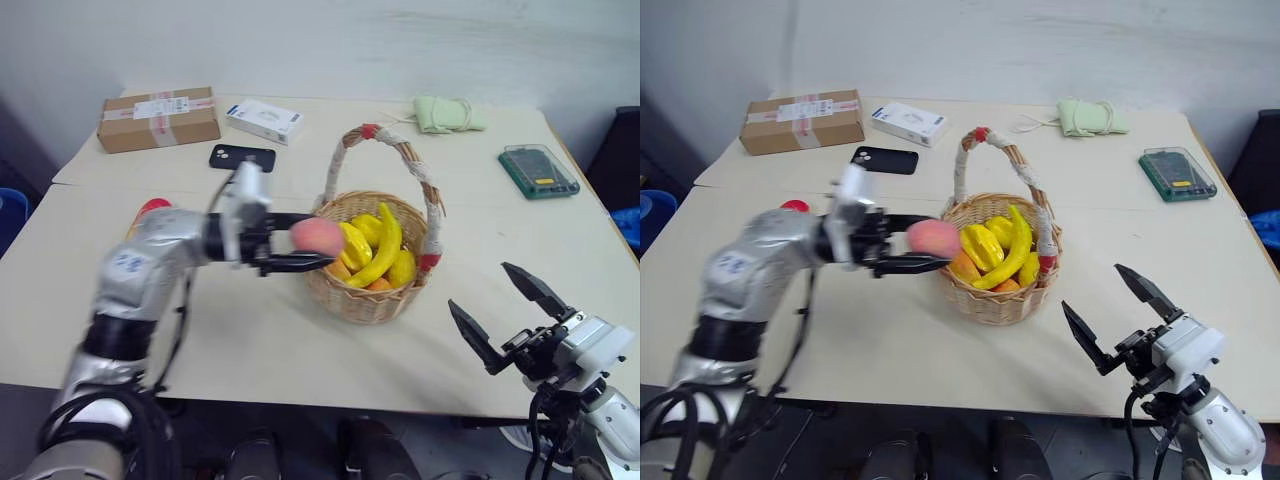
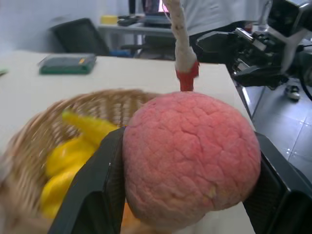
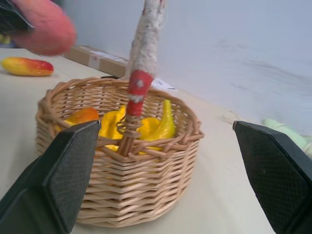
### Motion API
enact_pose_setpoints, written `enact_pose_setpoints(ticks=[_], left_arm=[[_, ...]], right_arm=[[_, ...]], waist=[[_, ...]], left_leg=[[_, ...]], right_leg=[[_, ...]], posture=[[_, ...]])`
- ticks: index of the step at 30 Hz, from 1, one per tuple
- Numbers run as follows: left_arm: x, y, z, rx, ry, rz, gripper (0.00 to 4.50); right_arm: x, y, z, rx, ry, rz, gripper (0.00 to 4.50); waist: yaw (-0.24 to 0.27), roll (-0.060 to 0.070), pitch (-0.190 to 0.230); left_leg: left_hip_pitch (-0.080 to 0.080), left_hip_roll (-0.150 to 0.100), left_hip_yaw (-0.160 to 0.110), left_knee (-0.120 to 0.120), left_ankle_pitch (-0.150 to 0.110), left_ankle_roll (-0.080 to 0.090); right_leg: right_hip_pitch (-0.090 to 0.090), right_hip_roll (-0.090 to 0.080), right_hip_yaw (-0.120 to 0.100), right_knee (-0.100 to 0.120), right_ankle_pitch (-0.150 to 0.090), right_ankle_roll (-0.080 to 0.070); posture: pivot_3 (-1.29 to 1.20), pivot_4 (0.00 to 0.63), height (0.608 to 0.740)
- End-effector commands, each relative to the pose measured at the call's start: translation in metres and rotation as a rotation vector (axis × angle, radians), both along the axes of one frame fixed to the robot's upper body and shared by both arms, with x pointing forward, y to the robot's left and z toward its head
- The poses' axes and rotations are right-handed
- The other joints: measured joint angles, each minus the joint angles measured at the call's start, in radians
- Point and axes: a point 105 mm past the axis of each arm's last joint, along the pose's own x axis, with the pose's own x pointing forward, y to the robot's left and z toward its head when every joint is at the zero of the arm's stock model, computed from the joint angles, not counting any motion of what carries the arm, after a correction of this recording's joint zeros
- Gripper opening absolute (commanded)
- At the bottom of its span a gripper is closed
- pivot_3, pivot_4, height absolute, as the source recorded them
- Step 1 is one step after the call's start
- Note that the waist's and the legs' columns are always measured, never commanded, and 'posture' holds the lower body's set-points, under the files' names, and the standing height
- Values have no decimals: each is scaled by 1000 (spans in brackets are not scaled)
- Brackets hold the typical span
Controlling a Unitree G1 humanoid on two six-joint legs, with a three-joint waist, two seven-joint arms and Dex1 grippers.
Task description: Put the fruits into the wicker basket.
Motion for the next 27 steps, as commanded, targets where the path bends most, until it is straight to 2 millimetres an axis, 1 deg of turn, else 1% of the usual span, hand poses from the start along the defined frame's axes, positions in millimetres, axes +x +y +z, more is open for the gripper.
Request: enact_pose_setpoints(ticks=[1, 2, 4, 5, 6, 8, 9, 11, 14, 16, 17, 18, 19, 20, 22, 24, 25, 27], left_arm=[[16, -12, -1, 17, -37, 46, 2635], [19, -15, -1, 9, -37, 50, 2635], [21, -17, 0, -6, -32, 52, 3341], [20, -16, 0, -10, -30, 49, 3497], [20, -15, 2, -26, -42, 49, 3812], [23, -3, 11, -99, -89, 93, 4489], [24, 1, 13, -118, -102, 106, 4489], [19, 35, 17, -179, -109, 136, 4489], [18, 87, 8, -163, -126, 283, 4489], [18, 115, 2, -148, -132, 396, 4489], [19, 139, -3, -148, -121, 506, 4489], [20, 165, -6, -140, -147, 633, 4489], [17, 188, -9, -144, -144, 728, 4489], [11, 218, -12, -148, -156, 860, 4489], [-4, 264, -18, -162, -166, 1054, 4489], [-20, 299, -25, -167, -174, 1207, 4489], [-34, 319, -33, -167, -160, 1296, 4489], [-61, 346, -48, -161, -121, 1426, 4489]], right_arm=[[-9, 4, 7, -22, -30, -12, 4500], [-10, 5, 6, -29, -29, -12, 4500], [-12, 6, 6, -33, -28, -17, 4500], [-12, 6, 6, -30, -28, -22, 4500], [-12, 6, 6, -29, -29, -25, 4500], [-14, 8, 7, -29, -36, -18, 4500], [-14, 8, 8, -30, -38, -16, 4500], [-15, 12, 11, -36, -50, 17, 4500], [-17, 23, 13, -65, -47, 109, 4500], [-20, 33, 11, -96, -33, 190, 4500], [-21, 39, 10, -119, -24, 242, 4500], [-22, 45, 9, -132, -18, 283, 4500], [-23, 49, 8, -141, -18, 315, 4500], [-21, 54, 9, -145, -21, 345, 4500], [-16, 62, 11, -141, -33, 384, 4500], [-13, 69, 12, -130, -35, 420, 4500], [-13, 74, 10, -124, -9, 457, 4500], [-15, 82, 9, -129, 1, 506, 4500]], waist=[[-11, 0, 0], [-12, 1, 0], [-17, 1, 1], [-18, 1, 1], [-19, 1, 1], [-18, 1, 1], [-18, 1, 1], [-18, 1, 1], [-33, 2, 1], [-32, 2, 2], [-31, 2, 2], [-31, 2, 2], [-30, 1, 2], [-31, 1, 2], [-33, -1, 3], [-33, -2, 3], [-32, -3, 3], [-31, -4, 2]], left_leg=[[0, 0, 0, 0, 0, 0], [1, 0, -1, -1, 0, -1], [1, 1, -2, 0, 0, -2], [2, 1, -2, 0, 0, -2], [2, 1, -2, 0, 0, -2], [3, 1, -2, 0, 0, -2], [3, 1, -2, 0, 0, -2], [3, 1, -2, 0, 0, -2], [4, 2, -1, -1, 0, -3], [5, 3, -1, -1, -1, -3], [4, 4, -2, -1, -1, -3], [4, 5, -2, -1, -1, -3], [5, 6, -2, -1, -2, 0], [4, 6, -2, -1, -3, 0], [5, 7, -2, -1, -3, 0], [5, 8, -1, -1, -4, 0], [5, 8, -2, -1, -4, 0], [4, 8, -2, -2, -5, 0]], right_leg=[[0, 1, 1, 0, 0, 0], [-1, 3, 2, 0, 0, 0], [-1, 4, 3, 1, -1, 0], [-2, 4, 4, 2, -1, 0], [-2, 4, 4, 2, -1, 0], [-1, 4, 4, 3, -1, 0], [-1, 4, 4, 3, -1, 0], [-1, 4, 5, 3, -1, 0], [-2, 4, 6, 5, -2, -2], [-2, 4, 5, 6, -3, -3], [-2, 4, 4, 5, -3, -3], [-2, 3, 3, 5, -3, -3], [-1, 2, 3, 5, -3, -3], [-1, 2, 3, 5, -3, -2], [-1, 1, 2, 5, -3, -3], [-2, 1, 1, 5, -3, -4], [-2, 0, 0, 5, -4, -5], [-2, -1, 0, 4, -4, -6]], posture=[[0, 150, 740], [0, 150, 740], [0, 150, 740], [0, 150, 740], [0, 150, 740], [0, 150, 740], [0, 150, 740], [0, 150, 740], [0, 150, 740], [0, 150, 740], [0, 150, 740], [0, 150, 740], [0, 150, 740], [0, 150, 740], [0, 150, 740], [0, 150, 740], [0, 150, 740], [0, 150, 740]])
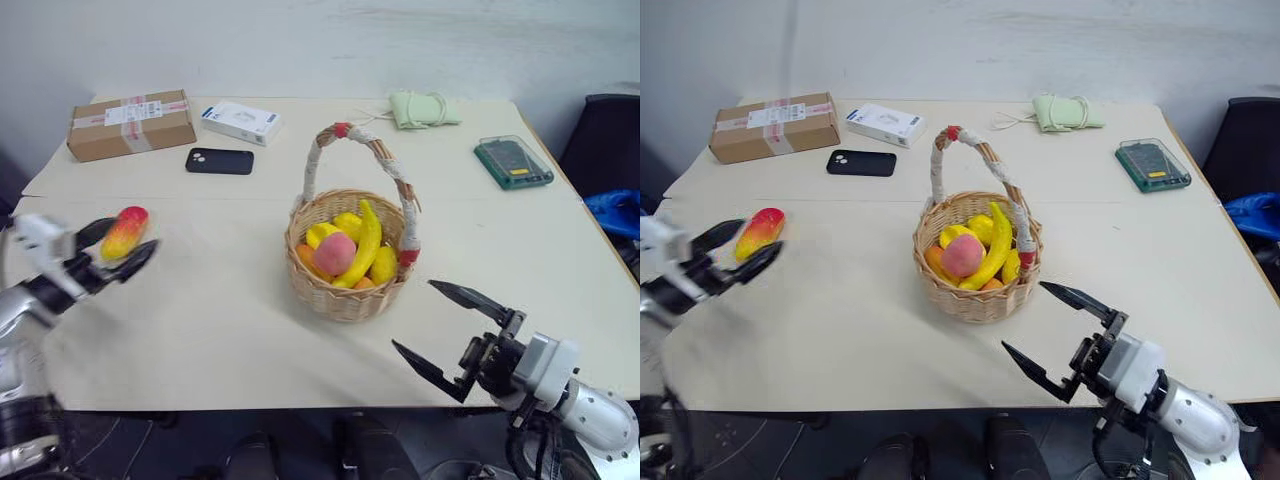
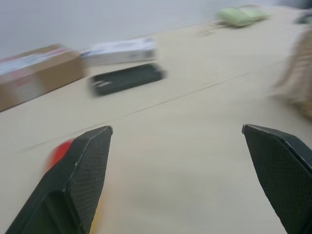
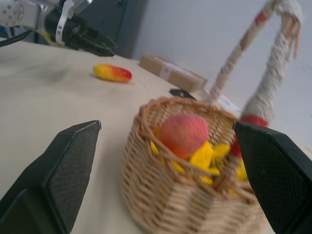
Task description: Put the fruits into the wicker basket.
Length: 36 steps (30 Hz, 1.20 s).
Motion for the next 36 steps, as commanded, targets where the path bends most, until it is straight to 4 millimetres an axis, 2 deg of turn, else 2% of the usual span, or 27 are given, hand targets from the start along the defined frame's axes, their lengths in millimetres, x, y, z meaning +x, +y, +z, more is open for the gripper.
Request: enact_pose_setpoints(ticks=[1, 5, 8, 10, 13, 19, 21, 24, 28, 32, 36], left_arm=[[-42, 45, -5, -8, -4, 213, 4489], [-79, 73, -16, -84, 10, 403, 4489], [-82, 72, -16, -129, 24, 423, 4489], [-69, 57, -11, -139, 44, 343, 4489], [-38, 34, 3, -141, 85, 195, 4489], [24, 24, 19, -82, 261, 100, 4489], [43, 20, 14, -35, 334, 83, 4489], [73, 15, 10, -11, 386, 79, 4489], [95, 6, 2, 35, 437, 63, 4489], [107, 2, -2, 73, 474, 71, 4489], [112, -9, -11, 63, 513, 28, 3569]], right_arm=[[-6, 12, 3, 11, 14, 75, 4500], [-2, 15, 5, 18, -6, 82, 4500], [0, 15, 7, 19, -17, 90, 4500], [1, 15, 7, 19, -19, 96, 4500], [3, 15, 6, 15, -25, 98, 4500], [6, 12, 4, 5, -24, 89, 4500], [6, 12, 2, 5, -21, 86, 4500], [5, 13, -1, 2, -20, 82, 4500], [4, 12, -1, 2, -25, 55, 4500], [3, 8, 0, 0, -24, 21, 4500], [3, 5, -1, 15, -19, -17, 4500]], waist=[[2, -2, -1], [18, -5, -2], [27, -7, -3], [30, -8, -4], [31, -8, -4], [21, -11, -6], [16, -7, -3], [25, -6, -3], [25, -7, -3], [20, -7, -3], [25, -7, -3]], left_leg=[[0, 0, 0, 0, -1, 0], [-1, 1, -2, 0, -3, 1], [-1, 1, -2, 0, -4, 0], [-1, 1, -3, 0, -5, -2], [-1, 1, -1, 0, -5, -3], [-2, -1, 2, -3, -3, -2], [-2, -4, 5, -5, -3, 2], [-2, -7, 7, -9, -1, 3], [-6, -4, 7, -8, 1, -5], [-9, 2, 9, 0, -3, -10], [-17, 3, 11, 5, -4, -11]], right_leg=[[0, 0, 0, 0, -1, -1], [0, -1, -3, -2, -2, -3], [0, -2, -3, -3, -3, -6], [1, -3, -5, -3, -5, -10], [2, -7, -7, -3, -6, -11], [2, -10, -8, -5, -4, -9], [1, -11, -7, -5, -2, -4], [-3, -9, -7, -5, -2, -1], [-6, -2, -6, -4, -4, 0], [-9, 4, -5, -2, -7, 0], [-17, 5, -6, 3, -7, 0]], posture=[[0, 150, 740], [0, 150, 740], [0, 150, 740], [0, 150, 740], [0, 150, 740], [0, 150, 740], [0, 150, 740], [0, 150, 740], [0, 150, 740], [0, 150, 740], [0, 150, 740]])
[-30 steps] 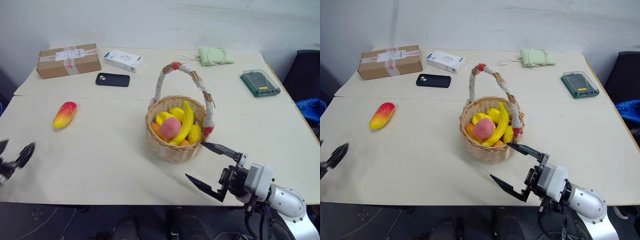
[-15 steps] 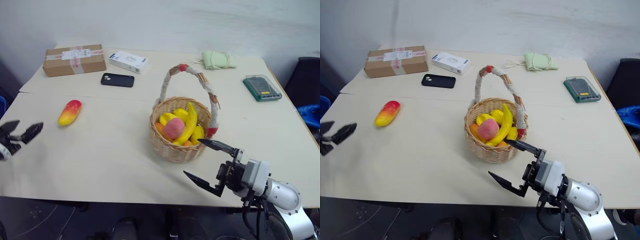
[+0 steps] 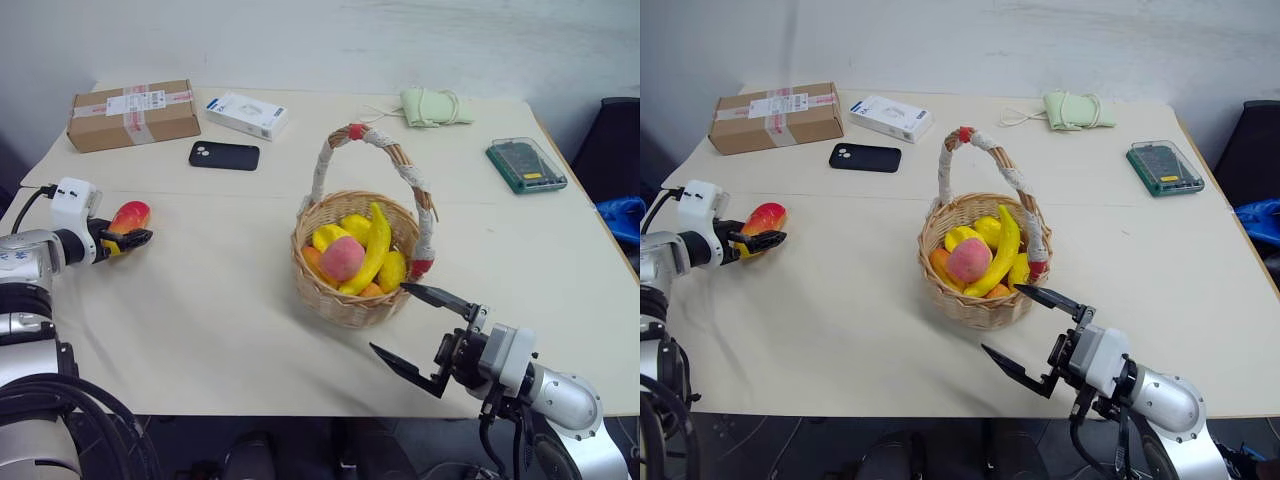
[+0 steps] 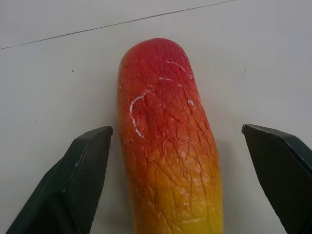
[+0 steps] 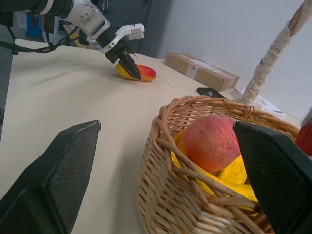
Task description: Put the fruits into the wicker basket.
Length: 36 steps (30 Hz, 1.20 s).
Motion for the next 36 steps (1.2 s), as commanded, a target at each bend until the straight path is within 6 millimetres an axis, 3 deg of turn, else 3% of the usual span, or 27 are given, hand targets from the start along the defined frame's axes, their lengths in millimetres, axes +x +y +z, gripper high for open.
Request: enact_pose_setpoints(ticks=[1, 5, 8, 10, 14, 16, 18, 22, 25, 30, 33, 36], left_arm=[[3, -2, 3, 6, -9, -17, 3285], [6, -10, 10, -46, -82, -68, 2115], [2, -27, 39, -136, -195, -250, 1887], [-8, -49, 60, -191, -259, -475, 1887], [-46, -108, 90, -294, -272, -988, 1887], [-68, -148, 83, -208, -194, -1227, 1887], [-78, -177, 79, -149, -208, -1337, 1887], [-72, -243, 84, -140, -335, -1408, 1887], [-58, -276, 81, -156, -341, -1362, 1887], [-45, -301, 75, -159, -331, -1338, 1887], [-48, -303, 82, -199, -367, -1359, 2811], [-47, -294, 85, -202, -405, -1342, 3690]], right_arm=[[-2, -3, 14, 35, -62, -46, 4500], [0, -6, 16, 55, -52, -79, 4500], [-1, -10, 18, 107, -1, -83, 4500], [-1, -15, 22, 122, 3, -103, 4500], [1, -32, 25, 117, -10, -186, 4500], [2, -43, 23, 104, -19, -245, 4500], [3, -52, 21, 89, -20, -287, 4500], [4, -67, 13, 60, -12, -364, 4500], [2, -71, 8, 57, 2, -382, 4500], [-1, -67, 5, 71, 9, -399, 4500], [-2, -65, 5, 90, 15, -411, 4500], [-3, -63, 6, 110, 36, -411, 4500]], waist=[[0, 0, 0], [0, 0, 0], [1, 0, 0], [1, 0, 0], [1, 0, 0], [0, 1, 0], [2, 2, 0], [4, 3, 1], [2, 3, 1], [-14, 5, 1], [-12, 6, 2], [-11, 6, 2]], left_leg=[[0, 0, 1, 1, 0, 0], [0, 0, 6, 4, 0, 1], [0, 0, 8, 5, 0, 1], [0, 0, 8, 5, 0, 1], [0, 0, 8, 7, 0, 1], [0, 0, 8, 7, 0, 1], [1, 0, 6, 7, 0, 1], [0, 0, 1, 14, 1, 2], [1, -2, -3, 14, 3, 4], [4, -5, -8, 12, 4, 5], [5, -5, -9, 12, 5, 4], [3, -5, -9, 12, 5, 4]], right_leg=[[0, 0, 0, 0, 0, 0], [0, 0, 0, 3, 0, 0], [1, 0, -1, 4, 0, 0], [1, 0, -3, 5, 0, 0], [1, 0, -6, 5, 0, 0], [2, 0, -4, 5, 0, 0], [3, -1, 4, 5, 0, 0], [5, 0, 4, 9, 1, 2], [7, 0, 5, 9, 2, 3], [8, 1, 8, 11, 4, 4], [8, 1, 8, 13, 4, 4], [6, 1, 8, 13, 4, 4]], posture=[[0, 150, 740], [0, 150, 740], [0, 150, 740], [0, 150, 740], [0, 150, 740], [0, 150, 740], [0, 150, 740], [0, 150, 740], [0, 150, 740], [0, 150, 740], [0, 150, 740], [0, 150, 740]])
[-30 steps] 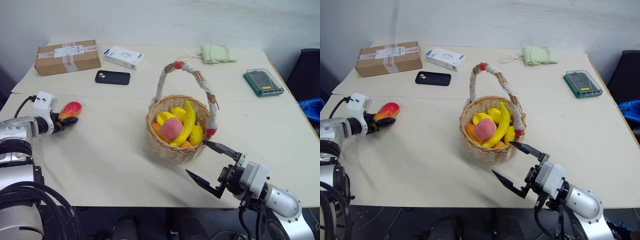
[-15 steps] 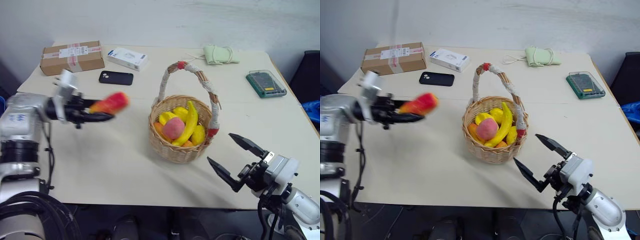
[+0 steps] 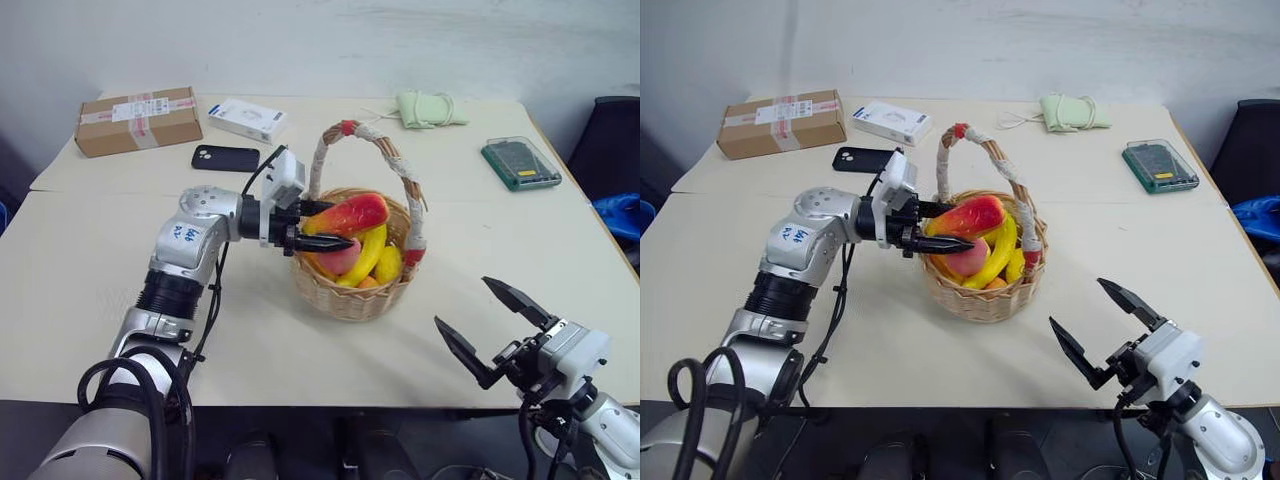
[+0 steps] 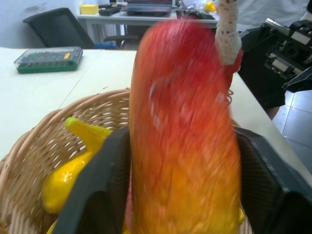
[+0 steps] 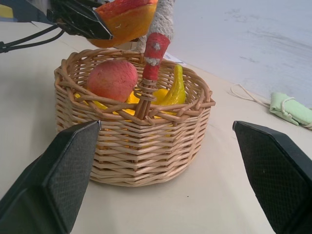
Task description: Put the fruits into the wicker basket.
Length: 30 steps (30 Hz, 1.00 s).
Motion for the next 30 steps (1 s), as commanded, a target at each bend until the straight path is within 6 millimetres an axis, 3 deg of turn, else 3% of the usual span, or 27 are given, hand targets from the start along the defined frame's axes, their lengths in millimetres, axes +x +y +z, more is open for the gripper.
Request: enact_pose_setpoints(ticks=[1, 2, 7, 11, 13, 20, 23, 30], left_arm=[[-1, 15, 20, -58, -107, 14, 4028], [-4, 23, 22, -72, -138, 10, 4333], [-23, 74, 25, -95, -155, 28, 4333], [-47, 116, -6, 24, -109, 69, 4333], [-54, 130, -10, 21, -85, 125, 4430], [-72, 139, -11, -24, -17, 213, 4430], [-77, 141, -8, -36, -7, 238, 4500], [-77, 134, -4, -48, -24, 244, 4500]], right_arm=[[-4, 6, 11, 37, -27, 9, 4500], [-3, 7, 14, 49, -28, 10, 4500], [13, 17, 40, 119, 0, 54, 4500], [36, 25, 48, 108, 66, 96, 4500], [47, 31, 50, 108, 110, 135, 4500], [69, 49, 50, 96, 239, 243, 4500], [73, 54, 49, 82, 273, 287, 3638], [68, 60, 53, 60, 240, 369, 1094]], waist=[[2, 0, 0], [2, 0, 0], [-12, 2, 1], [-17, 2, 1], [-12, 2, 1], [11, 1, 2], [10, 1, 2], [10, 2, 2]], left_leg=[[0, 0, 0, 0, 0, 0], [0, 0, 0, 0, 0, 0], [0, 1, 1, 0, 0, 0], [2, 1, 1, -1, 0, 0], [0, 2, -1, -2, 0, 0], [-4, 4, -1, -1, -2, 6], [-4, 4, 1, -1, -4, 8], [-4, 5, 1, -2, -4, 7]], right_leg=[[0, 0, 0, 0, 0, 0], [0, 0, 0, 0, 0, 0], [0, 0, 0, 1, 0, -1], [0, -1, 1, 2, -1, -2], [-2, -1, -1, 1, -2, -4], [-3, -4, -1, -2, -1, -2], [-3, -4, -1, -5, 0, -1], [-3, -2, -1, -7, 0, -1]], posture=[[0, 150, 740], [0, 150, 740], [0, 150, 740], [0, 150, 740], [0, 150, 740], [0, 150, 740], [0, 150, 740], [0, 150, 740]])
